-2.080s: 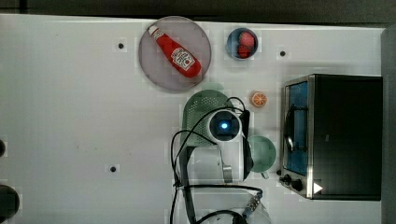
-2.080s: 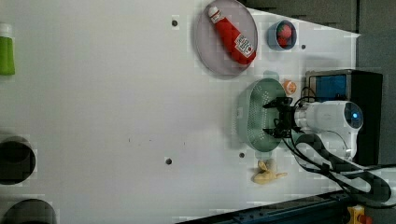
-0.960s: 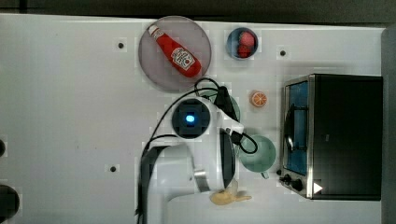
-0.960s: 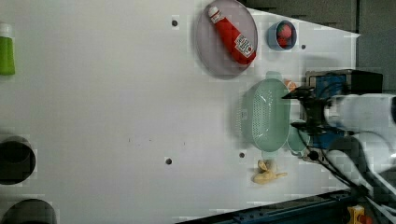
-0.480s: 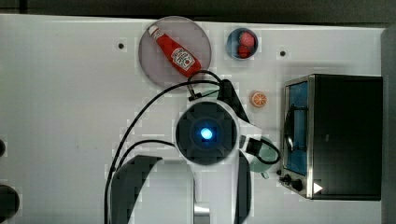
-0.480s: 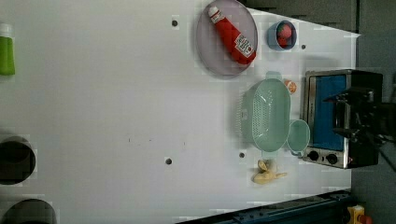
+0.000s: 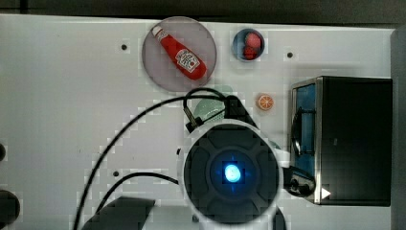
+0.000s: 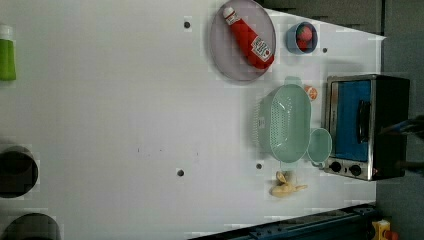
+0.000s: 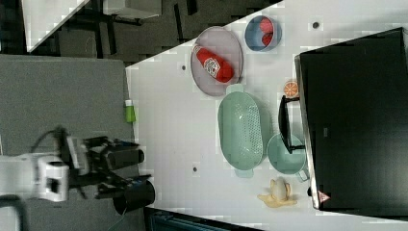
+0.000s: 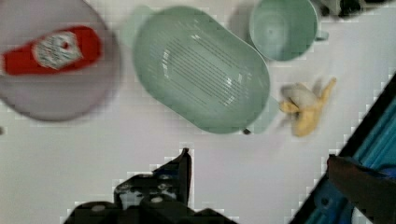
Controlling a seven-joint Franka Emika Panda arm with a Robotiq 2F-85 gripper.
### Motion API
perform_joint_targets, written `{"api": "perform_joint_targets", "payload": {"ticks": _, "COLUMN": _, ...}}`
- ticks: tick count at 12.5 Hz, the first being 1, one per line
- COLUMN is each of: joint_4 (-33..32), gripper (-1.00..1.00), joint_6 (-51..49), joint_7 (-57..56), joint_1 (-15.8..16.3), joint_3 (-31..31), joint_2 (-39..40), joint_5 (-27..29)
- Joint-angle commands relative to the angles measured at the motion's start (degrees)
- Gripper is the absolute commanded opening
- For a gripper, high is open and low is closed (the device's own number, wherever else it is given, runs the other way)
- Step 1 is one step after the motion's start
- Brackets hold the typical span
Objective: Drag strainer left to right.
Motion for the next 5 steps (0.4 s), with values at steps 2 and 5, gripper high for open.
{"api": "perform_joint_targets", "payload": {"ticks": 2, "joint_4": 1.96, "gripper": 1.0, "joint_6": -3.83, "joint_7": -5.16, "joint_1": 0.1, "joint_3": -1.54, "joint_2": -1.03, "joint_5": 0.16}}
{"api": "perform_joint_targets", "payload": {"ticks": 5, "joint_4": 1.87, "gripper": 1.0, "joint_6": -3.82, "joint_7": -5.16, "joint_1": 0.1, "joint_3": -1.39, "joint_2": -0.66, "joint_5": 0.15}}
